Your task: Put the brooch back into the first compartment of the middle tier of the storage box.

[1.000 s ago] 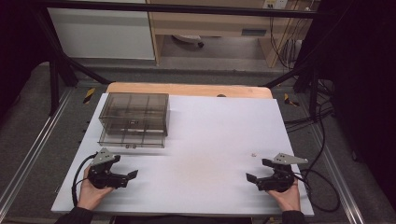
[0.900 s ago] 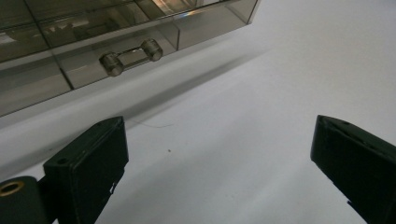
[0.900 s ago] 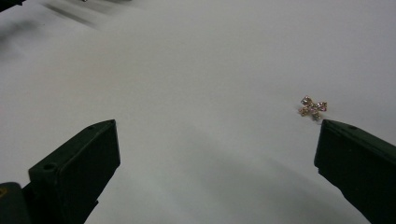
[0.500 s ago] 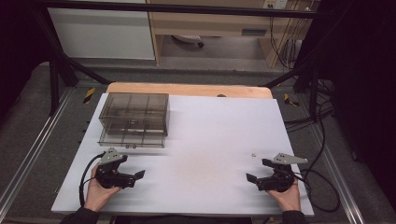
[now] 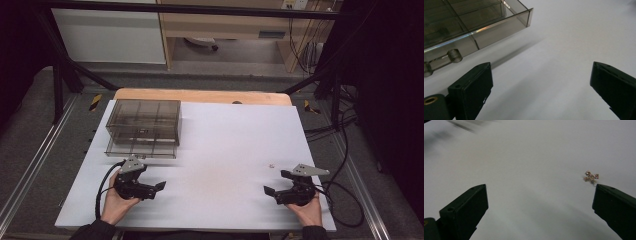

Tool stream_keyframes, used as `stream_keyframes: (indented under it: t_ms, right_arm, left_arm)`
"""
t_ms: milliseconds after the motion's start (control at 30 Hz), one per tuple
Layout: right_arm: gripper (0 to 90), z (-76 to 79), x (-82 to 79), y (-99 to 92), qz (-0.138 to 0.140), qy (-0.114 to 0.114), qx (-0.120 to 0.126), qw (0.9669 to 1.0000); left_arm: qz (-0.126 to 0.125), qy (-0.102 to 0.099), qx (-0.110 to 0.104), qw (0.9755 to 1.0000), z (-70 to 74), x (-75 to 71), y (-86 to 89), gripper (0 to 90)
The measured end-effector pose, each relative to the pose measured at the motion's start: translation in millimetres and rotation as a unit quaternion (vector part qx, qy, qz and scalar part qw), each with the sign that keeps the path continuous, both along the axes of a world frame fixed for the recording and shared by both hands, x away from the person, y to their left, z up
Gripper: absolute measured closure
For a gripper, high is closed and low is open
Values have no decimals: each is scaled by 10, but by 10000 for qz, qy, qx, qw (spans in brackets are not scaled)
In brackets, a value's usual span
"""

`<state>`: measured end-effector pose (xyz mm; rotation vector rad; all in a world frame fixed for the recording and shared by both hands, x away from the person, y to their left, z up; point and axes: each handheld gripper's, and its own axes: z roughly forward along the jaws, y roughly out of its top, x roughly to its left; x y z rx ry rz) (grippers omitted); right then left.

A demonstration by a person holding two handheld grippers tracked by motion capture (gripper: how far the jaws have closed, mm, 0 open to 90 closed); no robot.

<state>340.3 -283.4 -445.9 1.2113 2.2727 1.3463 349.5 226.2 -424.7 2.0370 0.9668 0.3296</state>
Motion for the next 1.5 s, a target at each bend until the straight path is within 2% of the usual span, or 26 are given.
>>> stream_keyframes:
  t_ms: [700,1500]
  right_arm:
    - [7,8,1,18,14,10,-52,10000]
    - [6,7,1,23,21,10,-108,9999]
  left_arm:
    - [-242,-65,5,9997,169,140,-443,43]
    - [-616,3,142,9980,177,406,-1064,43]
